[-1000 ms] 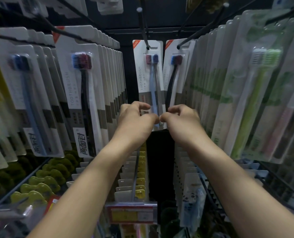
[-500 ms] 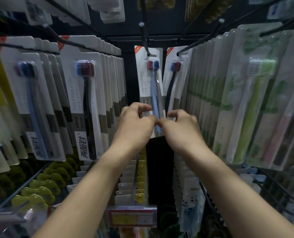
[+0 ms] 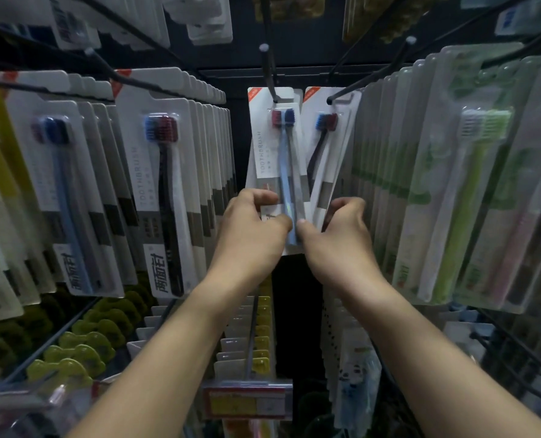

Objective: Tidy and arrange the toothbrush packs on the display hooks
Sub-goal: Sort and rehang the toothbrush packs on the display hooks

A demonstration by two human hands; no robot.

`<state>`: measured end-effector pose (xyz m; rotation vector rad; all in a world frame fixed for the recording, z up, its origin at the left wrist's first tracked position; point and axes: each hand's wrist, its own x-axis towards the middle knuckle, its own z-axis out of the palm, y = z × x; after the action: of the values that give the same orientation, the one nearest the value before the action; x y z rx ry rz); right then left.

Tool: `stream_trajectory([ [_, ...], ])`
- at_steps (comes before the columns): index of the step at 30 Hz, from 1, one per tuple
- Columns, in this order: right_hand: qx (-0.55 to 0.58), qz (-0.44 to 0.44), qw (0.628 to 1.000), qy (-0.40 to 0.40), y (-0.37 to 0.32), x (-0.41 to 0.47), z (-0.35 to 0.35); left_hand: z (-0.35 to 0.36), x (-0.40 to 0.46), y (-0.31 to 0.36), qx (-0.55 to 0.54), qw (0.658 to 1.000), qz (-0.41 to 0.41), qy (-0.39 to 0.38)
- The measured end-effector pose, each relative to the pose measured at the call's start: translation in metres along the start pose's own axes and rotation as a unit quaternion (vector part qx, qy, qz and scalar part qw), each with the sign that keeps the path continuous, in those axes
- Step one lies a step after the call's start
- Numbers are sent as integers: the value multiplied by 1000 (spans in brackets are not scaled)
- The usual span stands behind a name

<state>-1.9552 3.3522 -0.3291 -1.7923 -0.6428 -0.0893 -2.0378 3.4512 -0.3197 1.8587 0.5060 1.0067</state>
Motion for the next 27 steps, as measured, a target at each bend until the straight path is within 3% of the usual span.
stream_trajectory([
  [10, 87, 25, 995, 37, 2, 7, 0, 2, -1, 0, -17, 999, 7, 38],
  [16, -30, -10, 998, 53, -1, 3, -2, 2, -1, 1, -7, 998, 11, 65],
  [27, -82, -19, 994, 68, -8, -5, -9, -1, -5, 6, 0, 998, 4, 70],
])
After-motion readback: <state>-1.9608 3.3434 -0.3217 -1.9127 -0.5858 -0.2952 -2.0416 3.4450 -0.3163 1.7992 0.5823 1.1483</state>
